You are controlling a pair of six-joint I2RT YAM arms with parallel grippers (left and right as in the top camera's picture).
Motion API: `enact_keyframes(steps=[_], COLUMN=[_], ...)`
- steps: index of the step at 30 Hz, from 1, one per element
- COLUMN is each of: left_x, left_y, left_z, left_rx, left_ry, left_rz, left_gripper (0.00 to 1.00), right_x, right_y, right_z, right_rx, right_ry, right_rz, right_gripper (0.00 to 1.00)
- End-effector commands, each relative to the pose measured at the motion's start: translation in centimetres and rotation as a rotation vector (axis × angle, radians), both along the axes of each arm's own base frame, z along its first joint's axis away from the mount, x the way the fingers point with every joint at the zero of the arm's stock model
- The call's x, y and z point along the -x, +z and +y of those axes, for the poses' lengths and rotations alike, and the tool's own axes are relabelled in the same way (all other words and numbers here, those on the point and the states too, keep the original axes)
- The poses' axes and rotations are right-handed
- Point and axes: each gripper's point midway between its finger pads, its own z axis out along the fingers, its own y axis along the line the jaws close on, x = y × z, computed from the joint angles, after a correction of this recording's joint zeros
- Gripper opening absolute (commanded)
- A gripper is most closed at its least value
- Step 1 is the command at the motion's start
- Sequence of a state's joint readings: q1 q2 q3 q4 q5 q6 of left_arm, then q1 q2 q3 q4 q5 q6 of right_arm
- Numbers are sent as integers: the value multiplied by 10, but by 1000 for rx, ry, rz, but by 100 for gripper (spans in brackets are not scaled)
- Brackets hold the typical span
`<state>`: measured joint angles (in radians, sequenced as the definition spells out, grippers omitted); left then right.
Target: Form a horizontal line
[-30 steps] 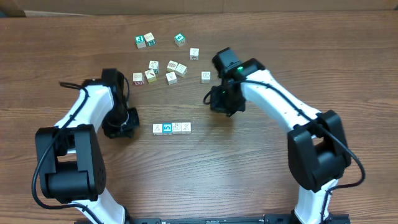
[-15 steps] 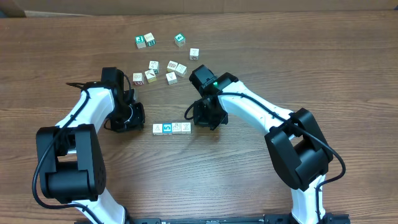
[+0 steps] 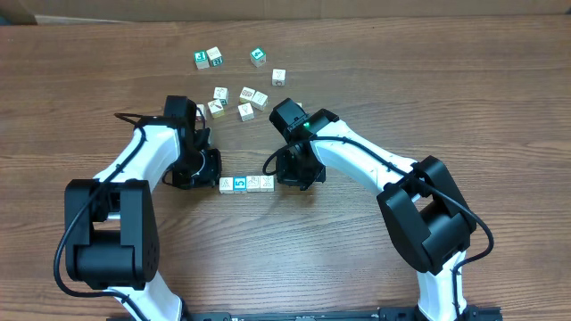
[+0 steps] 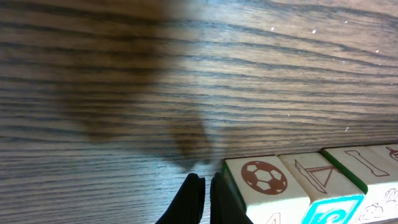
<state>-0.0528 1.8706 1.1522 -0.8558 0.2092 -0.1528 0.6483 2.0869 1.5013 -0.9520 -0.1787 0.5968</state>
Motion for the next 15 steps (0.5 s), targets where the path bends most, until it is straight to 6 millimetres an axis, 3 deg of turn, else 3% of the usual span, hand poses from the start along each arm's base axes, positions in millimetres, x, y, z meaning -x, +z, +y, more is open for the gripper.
enact_keyframes(steps=[1, 15], left_x=[3, 3], left_y=[-3, -3], left_z=[-3, -4], left_rx=[-7, -7], left_ry=[-31, -33], left_rz=[7, 8], left_gripper=[4, 4], right_x=[2, 4], right_y=[-4, -3], right_z=[1, 11], right_rx=[4, -10], right_ry=[-1, -5], right_rz=[4, -9], right_gripper=[4, 4])
